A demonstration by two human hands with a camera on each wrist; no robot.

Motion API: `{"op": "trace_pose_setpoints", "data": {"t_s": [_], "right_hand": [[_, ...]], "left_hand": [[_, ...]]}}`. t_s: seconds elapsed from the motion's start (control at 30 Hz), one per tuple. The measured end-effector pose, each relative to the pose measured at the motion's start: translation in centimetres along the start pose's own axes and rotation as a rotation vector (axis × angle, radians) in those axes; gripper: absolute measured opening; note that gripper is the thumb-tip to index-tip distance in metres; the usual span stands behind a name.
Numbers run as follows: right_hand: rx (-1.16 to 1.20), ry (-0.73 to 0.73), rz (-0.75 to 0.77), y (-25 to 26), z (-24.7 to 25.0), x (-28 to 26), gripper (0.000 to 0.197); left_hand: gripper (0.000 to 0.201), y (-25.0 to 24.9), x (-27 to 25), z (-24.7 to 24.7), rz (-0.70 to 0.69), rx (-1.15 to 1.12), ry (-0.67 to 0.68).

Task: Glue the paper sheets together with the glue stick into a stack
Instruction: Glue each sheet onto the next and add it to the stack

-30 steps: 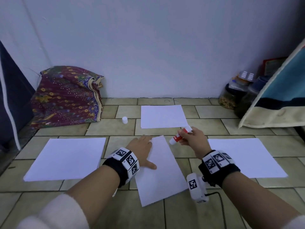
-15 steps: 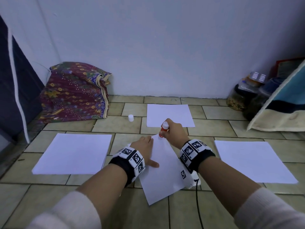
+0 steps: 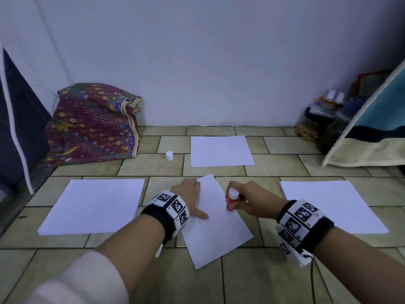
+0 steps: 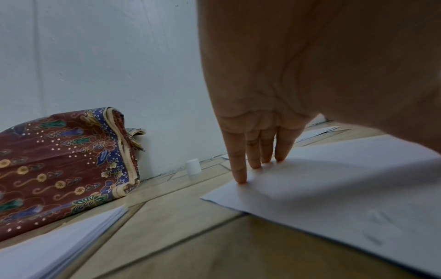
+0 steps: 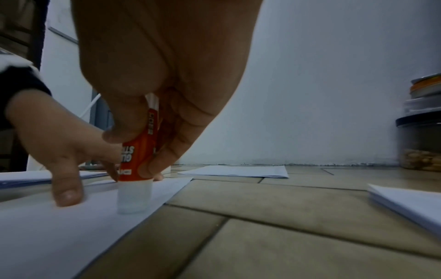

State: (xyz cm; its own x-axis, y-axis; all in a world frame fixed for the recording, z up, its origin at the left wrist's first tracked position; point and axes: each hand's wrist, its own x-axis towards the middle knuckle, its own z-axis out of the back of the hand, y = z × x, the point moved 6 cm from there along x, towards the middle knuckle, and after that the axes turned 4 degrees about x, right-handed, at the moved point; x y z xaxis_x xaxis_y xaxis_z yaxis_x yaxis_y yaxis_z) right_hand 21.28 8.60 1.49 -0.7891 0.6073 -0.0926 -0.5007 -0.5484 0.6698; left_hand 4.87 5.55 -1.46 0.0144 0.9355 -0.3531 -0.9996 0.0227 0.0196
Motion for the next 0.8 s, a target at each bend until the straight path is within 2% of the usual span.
{"op": "trace_pose_setpoints", "data": {"t_s": [0.27,0.37,0.43,0.5,0.57,0.67,0.73,0.8], "right_hand": [[0.050,0.085,0.100,0.1,-0.2,-3.9,0.013],[0.064,0.107,0.104,0.2,-0.3,-4.9,0.011],[0.061,0.145,0.096,0.0,-0.5,-5.3,0.011],[0.108,0.133,0.067,-0.7,-0.5,-5.4,0.011],[0.327,0.032,-0.003,-1.9,-0.1,-5.4,0.011],[0.799,-0.185,-0.176,-3.6,0.9,-5.2,0.013],[1.035,-0.312,-0.259,-4.1,1.4,-4.9,0.015],[1.167,-0.413,-0.306,-4.3,1.8,-4.5,0.015]], "left_hand": [[0.101,0.1,0.1,-0.6,0.012,0.065,-0.032],[0.107,0.1,-0.1,-0.8,0.033,0.121,-0.065],[0.109,-0.2,-0.3,-0.6,-0.001,0.128,-0.086],[0.100,-1.0,-0.4,-0.1,-0.094,0.122,-0.110],[0.084,-2.1,-0.6,0.4,-0.210,0.117,-0.117],[0.068,-3.6,-1.1,0.3,-0.364,0.105,-0.049],[0.061,-3.8,-1.3,0.1,-0.400,0.134,0.000],[0.055,-3.4,-1.3,0.1,-0.386,0.167,0.019]]}}
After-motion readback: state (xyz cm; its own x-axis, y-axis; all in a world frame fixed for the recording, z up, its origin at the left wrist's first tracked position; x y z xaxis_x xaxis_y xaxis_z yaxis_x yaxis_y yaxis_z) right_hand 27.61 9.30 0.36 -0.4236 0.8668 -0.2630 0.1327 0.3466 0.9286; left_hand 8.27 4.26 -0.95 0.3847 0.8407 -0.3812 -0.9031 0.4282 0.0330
